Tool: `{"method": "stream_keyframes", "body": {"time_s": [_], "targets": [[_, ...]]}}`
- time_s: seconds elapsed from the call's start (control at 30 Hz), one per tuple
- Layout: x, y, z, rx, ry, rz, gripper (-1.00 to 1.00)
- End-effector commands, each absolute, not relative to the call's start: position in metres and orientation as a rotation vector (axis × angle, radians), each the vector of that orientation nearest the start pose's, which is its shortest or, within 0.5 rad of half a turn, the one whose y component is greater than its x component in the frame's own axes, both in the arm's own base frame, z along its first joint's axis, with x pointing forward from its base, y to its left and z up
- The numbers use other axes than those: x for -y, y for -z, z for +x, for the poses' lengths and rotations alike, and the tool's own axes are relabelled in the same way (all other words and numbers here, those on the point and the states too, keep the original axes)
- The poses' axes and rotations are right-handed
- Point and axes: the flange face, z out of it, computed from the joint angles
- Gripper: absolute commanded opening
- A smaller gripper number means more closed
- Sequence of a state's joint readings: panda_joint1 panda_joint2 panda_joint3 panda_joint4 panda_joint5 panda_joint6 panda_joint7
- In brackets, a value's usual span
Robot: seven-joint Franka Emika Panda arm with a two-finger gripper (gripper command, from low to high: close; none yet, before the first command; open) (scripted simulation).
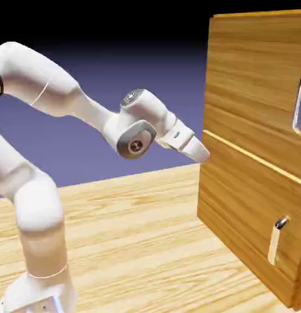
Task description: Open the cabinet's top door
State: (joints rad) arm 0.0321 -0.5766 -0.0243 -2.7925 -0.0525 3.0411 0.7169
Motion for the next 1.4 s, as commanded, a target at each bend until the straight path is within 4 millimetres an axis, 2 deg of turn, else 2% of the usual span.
{"method": "stream_keyframes", "body": {"time_s": [0.0, 0.4, 0.73, 0.9, 1.07, 1.37], "targets": [[-0.008, -0.479, 0.393, -0.788, 1.134, -2.527, 0.0], [-0.012, -0.583, 0.395, 0.067, 1.647, -2.625, 0.0], [0.009, -0.645, 0.386, 0.761, 2.049, -2.579, 0.0], [0.028, -0.665, 0.382, 1.111, 2.222, -2.528, 0.0], [0.052, -0.676, 0.38, 1.471, 2.365, -2.462, 0.0], [0.104, -0.676, 0.385, 2.177, 2.494, -2.306, 0.0]]}}
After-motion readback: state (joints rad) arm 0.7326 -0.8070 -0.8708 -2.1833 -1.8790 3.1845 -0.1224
